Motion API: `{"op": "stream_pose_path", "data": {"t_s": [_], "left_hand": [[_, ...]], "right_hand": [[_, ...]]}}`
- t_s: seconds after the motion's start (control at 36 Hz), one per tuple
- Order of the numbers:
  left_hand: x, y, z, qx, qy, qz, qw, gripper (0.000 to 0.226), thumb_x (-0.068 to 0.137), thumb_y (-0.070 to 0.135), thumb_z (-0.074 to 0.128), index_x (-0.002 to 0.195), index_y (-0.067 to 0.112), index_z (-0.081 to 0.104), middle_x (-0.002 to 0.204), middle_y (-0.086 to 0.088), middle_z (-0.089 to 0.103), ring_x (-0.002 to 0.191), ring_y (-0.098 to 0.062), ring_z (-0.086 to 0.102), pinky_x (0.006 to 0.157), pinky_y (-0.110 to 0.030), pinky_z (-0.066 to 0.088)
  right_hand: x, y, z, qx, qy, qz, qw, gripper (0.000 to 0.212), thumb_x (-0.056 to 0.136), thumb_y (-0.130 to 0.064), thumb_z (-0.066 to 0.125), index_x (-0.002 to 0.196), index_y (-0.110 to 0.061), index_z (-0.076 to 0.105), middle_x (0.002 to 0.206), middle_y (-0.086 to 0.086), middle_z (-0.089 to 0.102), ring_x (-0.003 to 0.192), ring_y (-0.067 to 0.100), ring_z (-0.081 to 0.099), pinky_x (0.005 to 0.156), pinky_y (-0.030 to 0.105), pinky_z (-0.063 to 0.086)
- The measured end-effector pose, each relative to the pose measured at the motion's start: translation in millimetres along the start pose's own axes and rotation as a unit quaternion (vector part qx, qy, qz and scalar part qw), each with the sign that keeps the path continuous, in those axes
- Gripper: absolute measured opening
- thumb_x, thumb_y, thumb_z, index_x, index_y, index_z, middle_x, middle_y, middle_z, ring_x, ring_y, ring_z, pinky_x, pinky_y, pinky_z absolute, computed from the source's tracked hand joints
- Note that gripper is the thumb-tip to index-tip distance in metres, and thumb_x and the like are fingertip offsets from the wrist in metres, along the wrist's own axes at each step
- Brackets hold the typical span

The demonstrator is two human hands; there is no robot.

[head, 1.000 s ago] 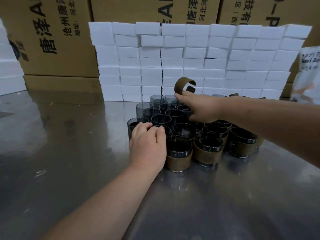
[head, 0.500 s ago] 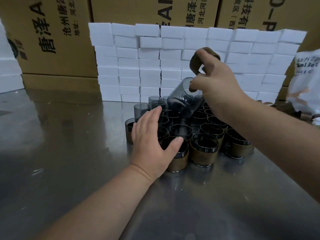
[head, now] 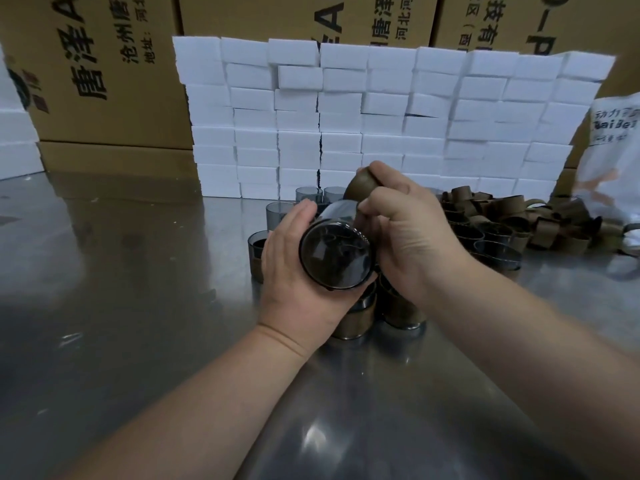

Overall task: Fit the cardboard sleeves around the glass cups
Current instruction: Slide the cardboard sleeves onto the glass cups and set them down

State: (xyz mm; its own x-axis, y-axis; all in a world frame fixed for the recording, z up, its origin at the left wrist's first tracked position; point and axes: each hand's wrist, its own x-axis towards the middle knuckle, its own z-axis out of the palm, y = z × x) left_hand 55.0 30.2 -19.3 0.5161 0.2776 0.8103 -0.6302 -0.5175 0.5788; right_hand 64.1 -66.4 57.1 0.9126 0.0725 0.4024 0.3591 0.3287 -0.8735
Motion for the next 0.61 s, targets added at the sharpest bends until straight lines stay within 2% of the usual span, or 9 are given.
{"op": "stream_pose_path", "data": {"t_s": [0.03, 0.06, 0.08, 0.17, 0.22, 0.28, 0.36, 0.47, 0.61], "left_hand": [[0, 0, 0, -0.003, 0.001, 0.001, 1.0, 0.086, 0.057, 0.05, 0.067, 0.128, 0.017, 0.034, 0.126, -0.016, 0.049, 0.119, -0.034, 0.049, 0.099, -0.056, 0.039], [0, 0, 0, -0.006, 0.001, 0.001, 1.0, 0.083, 0.057, 0.05, 0.067, 0.127, 0.019, 0.033, 0.126, -0.015, 0.049, 0.119, -0.034, 0.049, 0.1, -0.055, 0.039], [0, -1, 0, -0.011, -0.001, 0.001, 1.0, 0.081, 0.058, 0.05, 0.066, 0.126, 0.02, 0.033, 0.126, -0.014, 0.048, 0.12, -0.033, 0.049, 0.1, -0.054, 0.039], [-1, -3, -1, -0.02, -0.009, 0.005, 1.0, 0.079, 0.06, 0.049, 0.067, 0.126, 0.019, 0.034, 0.126, -0.01, 0.047, 0.12, -0.031, 0.048, 0.101, -0.053, 0.039], [-1, -4, -1, -0.016, -0.009, 0.009, 1.0, 0.079, 0.062, 0.048, 0.067, 0.127, 0.017, 0.035, 0.126, -0.009, 0.047, 0.121, -0.031, 0.048, 0.1, -0.053, 0.039], [0, -6, -1, -0.013, -0.008, 0.009, 1.0, 0.08, 0.064, 0.046, 0.068, 0.128, 0.008, 0.039, 0.126, -0.014, 0.048, 0.121, -0.032, 0.048, 0.1, -0.054, 0.039], [2, -6, -2, 0.011, -0.012, 0.006, 1.0, 0.081, 0.065, 0.046, 0.067, 0.126, -0.001, 0.042, 0.126, -0.017, 0.049, 0.12, -0.032, 0.048, 0.098, -0.052, 0.041], [3, -6, -2, 0.035, -0.002, -0.004, 0.999, 0.082, 0.064, 0.046, 0.068, 0.125, -0.002, 0.043, 0.124, -0.017, 0.051, 0.118, -0.032, 0.049, 0.097, -0.051, 0.042], [3, -8, -1, 0.052, -0.001, -0.02, 0.998, 0.079, 0.064, 0.038, 0.076, 0.124, -0.003, 0.045, 0.122, -0.017, 0.051, 0.116, -0.032, 0.049, 0.096, -0.05, 0.043]], "right_hand": [[1, 2, -2, -0.023, -0.003, -0.007, 1.0, 0.051, 0.055, -0.002, 0.052, 0.102, 0.003, 0.034, 0.106, 0.04, 0.039, 0.079, 0.015, 0.035, 0.063, 0.029, 0.034], [2, 4, -4, -0.053, -0.006, -0.014, 0.998, 0.053, 0.056, -0.007, 0.056, 0.105, 0.006, 0.044, 0.106, 0.036, 0.052, 0.097, 0.051, 0.051, 0.067, 0.028, 0.037], [2, 5, -8, -0.085, -0.006, -0.021, 0.996, 0.061, 0.056, -0.012, 0.06, 0.116, 0.0, 0.054, 0.106, 0.017, 0.064, 0.081, 0.025, 0.062, 0.071, 0.026, 0.042], [2, 3, -17, -0.151, 0.032, -0.055, 0.987, 0.071, 0.061, -0.023, 0.067, 0.131, -0.024, 0.051, 0.104, -0.02, 0.056, 0.096, 0.002, 0.06, 0.078, 0.014, 0.048], [2, -1, -25, -0.181, 0.059, -0.079, 0.979, 0.046, 0.071, -0.021, 0.072, 0.114, -0.03, 0.06, 0.1, -0.019, 0.057, 0.092, -0.005, 0.058, 0.074, 0.01, 0.046], [1, -6, -32, -0.194, 0.082, -0.108, 0.972, 0.025, 0.076, -0.013, 0.07, 0.09, -0.03, 0.06, 0.084, -0.014, 0.059, 0.066, -0.005, 0.056, 0.063, 0.01, 0.048], [-5, -14, -35, -0.169, 0.074, -0.15, 0.971, 0.03, 0.074, -0.007, 0.067, 0.068, -0.027, 0.046, 0.061, -0.012, 0.052, 0.052, 0.007, 0.045, 0.049, 0.018, 0.043], [-19, -20, -33, -0.185, 0.002, -0.187, 0.965, 0.033, 0.068, -0.017, 0.065, 0.072, -0.029, 0.034, 0.062, -0.01, 0.046, 0.059, 0.012, 0.043, 0.058, 0.028, 0.041], [-25, -16, -31, -0.124, -0.106, -0.154, 0.975, 0.017, 0.08, -0.021, 0.05, 0.084, -0.023, 0.034, 0.065, -0.015, 0.049, 0.053, -0.005, 0.045, 0.05, 0.008, 0.038]]}}
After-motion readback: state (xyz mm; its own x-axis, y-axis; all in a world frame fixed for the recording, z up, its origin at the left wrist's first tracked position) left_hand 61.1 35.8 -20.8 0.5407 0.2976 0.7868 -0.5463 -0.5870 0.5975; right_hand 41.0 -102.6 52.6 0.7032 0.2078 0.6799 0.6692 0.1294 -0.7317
